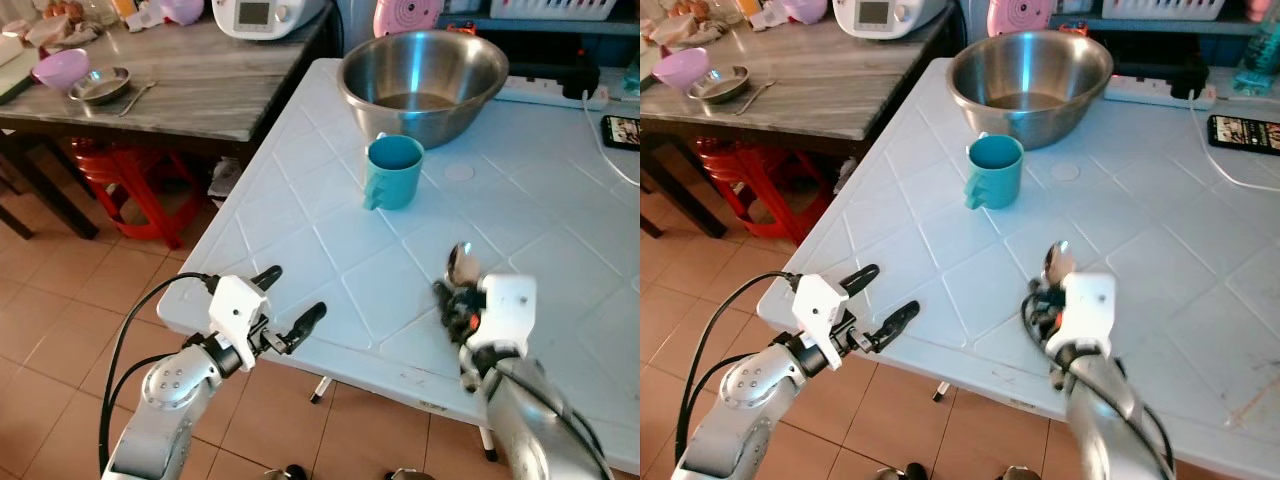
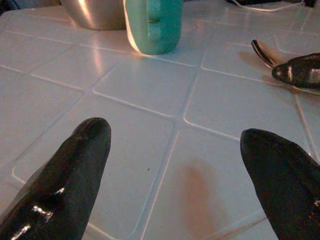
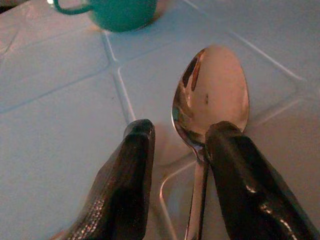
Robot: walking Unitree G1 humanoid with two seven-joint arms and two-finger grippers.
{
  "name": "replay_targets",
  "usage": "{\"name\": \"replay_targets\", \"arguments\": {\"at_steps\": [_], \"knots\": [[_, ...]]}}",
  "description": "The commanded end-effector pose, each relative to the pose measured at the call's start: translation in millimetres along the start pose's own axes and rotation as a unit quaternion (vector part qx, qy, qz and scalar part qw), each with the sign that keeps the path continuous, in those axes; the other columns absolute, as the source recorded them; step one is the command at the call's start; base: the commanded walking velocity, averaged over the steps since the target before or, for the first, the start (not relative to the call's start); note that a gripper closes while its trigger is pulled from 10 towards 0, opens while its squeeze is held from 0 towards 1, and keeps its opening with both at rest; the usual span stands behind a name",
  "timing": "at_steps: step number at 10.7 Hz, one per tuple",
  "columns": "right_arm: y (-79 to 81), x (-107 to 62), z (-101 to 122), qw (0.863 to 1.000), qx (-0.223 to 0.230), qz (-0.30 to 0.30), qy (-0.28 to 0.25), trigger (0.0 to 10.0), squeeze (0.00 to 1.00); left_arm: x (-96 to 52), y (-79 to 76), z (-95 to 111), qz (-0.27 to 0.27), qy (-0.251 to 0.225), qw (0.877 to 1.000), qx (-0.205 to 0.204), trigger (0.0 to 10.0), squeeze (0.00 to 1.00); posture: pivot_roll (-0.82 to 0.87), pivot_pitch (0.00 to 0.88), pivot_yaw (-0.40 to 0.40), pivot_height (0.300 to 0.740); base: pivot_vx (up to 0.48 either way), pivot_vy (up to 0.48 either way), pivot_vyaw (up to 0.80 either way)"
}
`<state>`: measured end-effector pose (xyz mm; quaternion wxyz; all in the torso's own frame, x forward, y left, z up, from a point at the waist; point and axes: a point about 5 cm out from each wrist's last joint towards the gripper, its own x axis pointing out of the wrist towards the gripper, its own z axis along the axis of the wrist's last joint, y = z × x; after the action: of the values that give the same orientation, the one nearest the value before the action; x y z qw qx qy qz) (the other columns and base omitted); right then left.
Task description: Setting the table
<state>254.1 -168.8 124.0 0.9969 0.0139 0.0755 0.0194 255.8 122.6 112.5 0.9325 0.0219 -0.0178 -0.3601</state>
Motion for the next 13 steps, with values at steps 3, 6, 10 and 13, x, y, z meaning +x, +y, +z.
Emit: {"name": "replay_targets", "arguments": {"at_steps": [3, 6, 10, 13], "knots": [[-5.9, 27.1, -3.1, 1.000, 0.008, -0.003, 0.024, 10.0, 0.00, -0.2, -1.4, 1.1, -0.006, 0.004, 1.000, 0.005, 10.0, 0.00, -0.14, 0.187, 0.146, 0.740, 0.000, 0.000, 0.00], [13.7, 48.7, 9.5, 0.999, 0.007, 0.042, 0.001, 10.0, 0.00, 1.4, -2.0, 1.7, -0.005, 0.003, 1.000, 0.005, 10.0, 0.00, -0.14, 0.190, 0.149, 0.740, 0.000, 0.000, 0.00], [14.3, 28.6, 39.1, 0.997, 0.003, -0.015, -0.078, 10.0, 0.00, 3.0, -2.5, 3.3, -0.011, 0.000, 1.000, 0.007, 10.0, 0.00, -0.15, 0.192, 0.149, 0.740, 0.000, 0.000, 0.00], [11.6, 8.3, 37.4, 0.996, 0.010, -0.042, -0.084, 10.0, 0.00, 6.3, -4.2, 2.9, -0.020, -0.002, 1.000, 0.005, 10.0, 0.00, -0.17, 0.191, 0.156, 0.740, 0.000, 0.000, 0.00]]}}
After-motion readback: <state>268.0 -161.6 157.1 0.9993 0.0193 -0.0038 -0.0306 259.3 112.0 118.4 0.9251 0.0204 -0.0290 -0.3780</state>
